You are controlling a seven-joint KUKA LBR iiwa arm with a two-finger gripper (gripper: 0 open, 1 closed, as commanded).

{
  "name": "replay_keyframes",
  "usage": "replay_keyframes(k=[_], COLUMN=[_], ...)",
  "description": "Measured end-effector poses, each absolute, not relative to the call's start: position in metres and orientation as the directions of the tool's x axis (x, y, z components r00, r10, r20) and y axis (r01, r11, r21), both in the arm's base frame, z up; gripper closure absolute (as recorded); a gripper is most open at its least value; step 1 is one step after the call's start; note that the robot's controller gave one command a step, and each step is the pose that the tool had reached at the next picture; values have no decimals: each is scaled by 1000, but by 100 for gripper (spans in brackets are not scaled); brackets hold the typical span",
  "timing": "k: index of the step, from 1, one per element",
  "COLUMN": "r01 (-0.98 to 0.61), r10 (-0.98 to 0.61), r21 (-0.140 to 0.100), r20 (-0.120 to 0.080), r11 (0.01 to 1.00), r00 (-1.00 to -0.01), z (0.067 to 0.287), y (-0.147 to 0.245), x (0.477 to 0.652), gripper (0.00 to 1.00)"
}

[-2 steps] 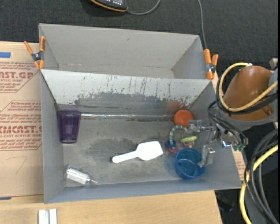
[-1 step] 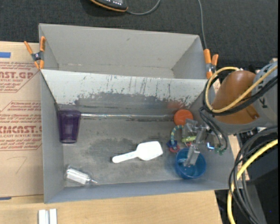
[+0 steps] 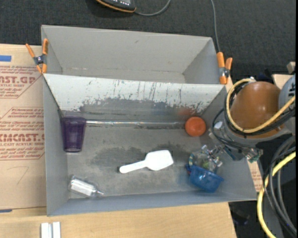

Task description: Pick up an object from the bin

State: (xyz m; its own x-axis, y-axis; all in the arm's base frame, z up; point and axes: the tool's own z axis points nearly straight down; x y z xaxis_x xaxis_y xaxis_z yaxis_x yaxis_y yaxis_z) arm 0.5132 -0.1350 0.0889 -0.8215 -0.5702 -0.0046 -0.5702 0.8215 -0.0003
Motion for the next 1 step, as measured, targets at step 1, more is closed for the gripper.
replay_keyframes(k=[1], r01=[-602], r10=[-602], r21=[-1], r20=[-3], r11=[799], r00=[-799], z=[89], y=[-138], x=[511], gripper=[0])
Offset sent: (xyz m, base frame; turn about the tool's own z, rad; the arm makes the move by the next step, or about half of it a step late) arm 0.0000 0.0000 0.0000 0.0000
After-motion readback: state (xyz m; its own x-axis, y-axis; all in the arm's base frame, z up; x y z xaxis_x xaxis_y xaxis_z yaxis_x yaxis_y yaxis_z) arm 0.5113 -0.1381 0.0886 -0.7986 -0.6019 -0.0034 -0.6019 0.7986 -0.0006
